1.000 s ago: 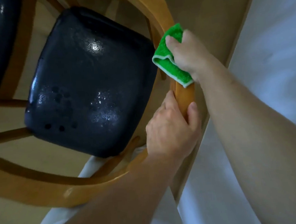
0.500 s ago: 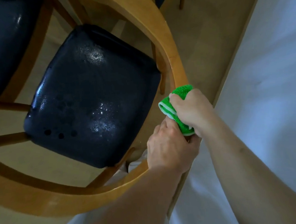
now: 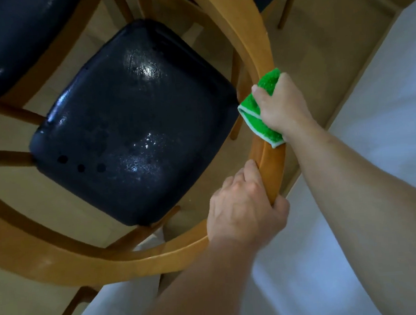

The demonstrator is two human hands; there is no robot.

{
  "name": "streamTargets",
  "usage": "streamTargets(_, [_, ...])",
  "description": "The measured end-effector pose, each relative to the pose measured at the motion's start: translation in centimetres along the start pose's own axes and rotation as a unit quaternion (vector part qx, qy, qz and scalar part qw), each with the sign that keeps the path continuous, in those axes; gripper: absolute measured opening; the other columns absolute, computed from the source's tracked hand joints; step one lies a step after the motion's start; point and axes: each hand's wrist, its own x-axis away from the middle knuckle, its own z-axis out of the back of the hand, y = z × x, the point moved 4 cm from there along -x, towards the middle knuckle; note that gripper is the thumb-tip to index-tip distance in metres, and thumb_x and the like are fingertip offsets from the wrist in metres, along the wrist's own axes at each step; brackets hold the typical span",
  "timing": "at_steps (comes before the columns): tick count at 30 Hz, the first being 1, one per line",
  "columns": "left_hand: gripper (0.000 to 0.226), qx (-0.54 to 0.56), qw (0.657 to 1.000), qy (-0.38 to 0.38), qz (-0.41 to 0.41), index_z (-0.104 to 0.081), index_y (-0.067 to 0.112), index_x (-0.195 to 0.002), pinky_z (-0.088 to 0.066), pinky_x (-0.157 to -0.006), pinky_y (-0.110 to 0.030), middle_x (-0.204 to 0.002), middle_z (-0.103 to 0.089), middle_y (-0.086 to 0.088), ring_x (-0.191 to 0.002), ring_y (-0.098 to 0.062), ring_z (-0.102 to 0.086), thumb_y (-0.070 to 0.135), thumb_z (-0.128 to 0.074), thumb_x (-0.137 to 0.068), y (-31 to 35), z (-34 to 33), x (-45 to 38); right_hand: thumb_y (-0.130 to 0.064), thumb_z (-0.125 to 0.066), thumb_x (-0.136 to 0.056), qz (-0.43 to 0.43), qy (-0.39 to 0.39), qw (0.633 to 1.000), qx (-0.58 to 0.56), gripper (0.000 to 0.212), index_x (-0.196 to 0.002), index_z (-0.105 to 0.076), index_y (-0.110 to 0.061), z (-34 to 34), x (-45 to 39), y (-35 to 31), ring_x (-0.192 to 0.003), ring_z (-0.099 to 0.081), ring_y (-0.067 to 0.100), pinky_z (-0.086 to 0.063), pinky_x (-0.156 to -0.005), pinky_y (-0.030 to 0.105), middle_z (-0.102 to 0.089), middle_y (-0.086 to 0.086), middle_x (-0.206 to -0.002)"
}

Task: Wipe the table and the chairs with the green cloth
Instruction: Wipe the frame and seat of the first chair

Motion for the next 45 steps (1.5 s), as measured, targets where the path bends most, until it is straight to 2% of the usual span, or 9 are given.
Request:
streamTargets(5, [0.041, -0.018, 1.000, 0.004, -0.001, -0.045, 0.027, -0.106, -0.034, -0.063, -0.029, -0.084, -0.054, 0.012, -0.079, -0.013, -0.055, 0.052, -0.049, -0.073, 0.1, 0.4, 0.0, -0.029, -0.047, -0.099, 0.057, -0.028, 0.998, 0.010, 0.043, -0.137, -0.044, -0.011, 0.9, 3.4, 1.6, -0.118, -0.054, 0.025, -0.038, -0.090, 0.022, -0.056, 0.009, -0.131])
streamTargets(9, [0.043, -0.016, 1.000, 0.023, 0.002, -0.052, 0.022, -0.101, -0.045, -0.067, -0.031, -0.089, -0.060, 0.008, -0.086, -0.016, -0.058, 0.056, -0.053, -0.074, 0.2, 0.3, 0.1, -0.031, -0.040, -0.097, 0.225, -0.090, 0.966, 0.091, 0.051, -0.142, -0.045, -0.008, 0.9, 10.0, 1.6, -0.146, -0.019, 0.023, -0.017, -0.116, 0.031, -0.032, 0.004, -0.156])
streamTargets(15, [0.039, -0.023, 0.999, 0.034, 0.010, -0.053, 0.021, -0.090, -0.049, -0.064, -0.034, -0.084, -0.060, 0.005, -0.082, -0.018, -0.056, 0.054, -0.053, -0.070, 0.1, 0.3, 0.2, -0.045, -0.024, -0.083, 0.347, -0.235, 0.828, 0.373, 0.036, -0.065, -0.048, -0.024, 0.5, 6.0, -1.3, -0.118, -0.050, 0.022, -0.013, -0.113, 0.054, -0.060, -0.003, -0.095])
streamTargets(22, [0.048, -0.024, 0.999, 0.024, 0.006, -0.051, 0.026, -0.108, -0.053, -0.067, -0.031, -0.087, -0.061, 0.010, -0.079, -0.011, -0.057, 0.059, -0.044, -0.074, -0.2, 0.1, 0.1, -0.046, -0.022, -0.090, 0.339, -0.191, 0.729, 0.563, 0.058, -0.113, -0.068, -0.019, -0.6, 0.0, -3.2, -0.144, -0.023, 0.014, 0.012, -0.113, 0.056, -0.059, -0.002, -0.132])
streamTargets(25, [0.044, -0.023, 0.999, 0.023, 0.004, -0.054, 0.023, -0.098, -0.052, -0.065, -0.032, -0.081, -0.060, 0.009, -0.078, -0.013, -0.056, 0.057, -0.044, -0.072, 0.1, 0.3, 0.0, -0.049, -0.020, -0.085, 0.334, -0.227, 0.733, 0.547, 0.052, -0.087, -0.064, -0.021, -1.3, 2.6, -3.3, -0.113, -0.054, 0.022, 0.003, -0.116, 0.054, -0.066, 0.005, -0.095])
streamTargets(31, [0.039, -0.030, 0.999, 0.025, 0.011, -0.059, 0.019, -0.083, -0.052, -0.062, -0.032, -0.074, -0.062, 0.005, -0.075, -0.015, -0.058, 0.053, -0.049, -0.068, 0.1, 0.5, 0.2, -0.041, -0.038, -0.088, 0.327, -0.294, 0.807, 0.394, 0.041, -0.052, -0.041, -0.021, -2.0, 7.0, -2.4, -0.072, -0.049, 0.013, -0.016, -0.118, 0.037, -0.045, -0.007, -0.054])
streamTargets(34, [0.036, -0.034, 0.999, 0.028, 0.008, -0.056, 0.022, -0.085, -0.052, -0.061, -0.031, -0.074, -0.061, 0.008, -0.074, -0.013, -0.058, 0.054, -0.048, -0.070, 0.1, 0.4, 0.2, -0.045, -0.033, -0.090, 0.335, -0.282, 0.784, 0.440, 0.039, -0.069, -0.050, -0.018, -1.4, 4.8, -2.4, -0.095, -0.059, 0.019, -0.014, -0.116, 0.042, -0.060, -0.004, -0.077])
streamTargets(37, [0.042, -0.034, 0.999, 0.027, 0.008, -0.056, 0.024, -0.099, -0.052, -0.065, -0.030, -0.080, -0.062, 0.010, -0.077, -0.011, -0.058, 0.057, -0.047, -0.074, 0.0, 0.3, 0.3, -0.044, -0.028, -0.094, 0.341, -0.215, 0.776, 0.485, 0.051, -0.118, -0.062, -0.015, -0.4, 1.1, -2.3, -0.142, -0.028, 0.016, -0.001, -0.117, 0.051, -0.055, 0.002, -0.136])
streamTargets(45, [0.034, -0.034, 0.999, 0.030, 0.010, -0.049, 0.028, -0.090, -0.050, -0.067, -0.033, -0.082, -0.059, 0.011, -0.081, -0.014, -0.056, 0.056, -0.047, -0.071, 0.1, 0.4, 0.3, -0.032, -0.038, -0.098, 0.247, -0.131, 0.947, 0.157, 0.054, -0.150, -0.033, -0.017, 0.0, 5.2, 0.6, -0.149, 0.007, 0.023, -0.001, -0.118, 0.039, -0.013, 0.000, -0.162])
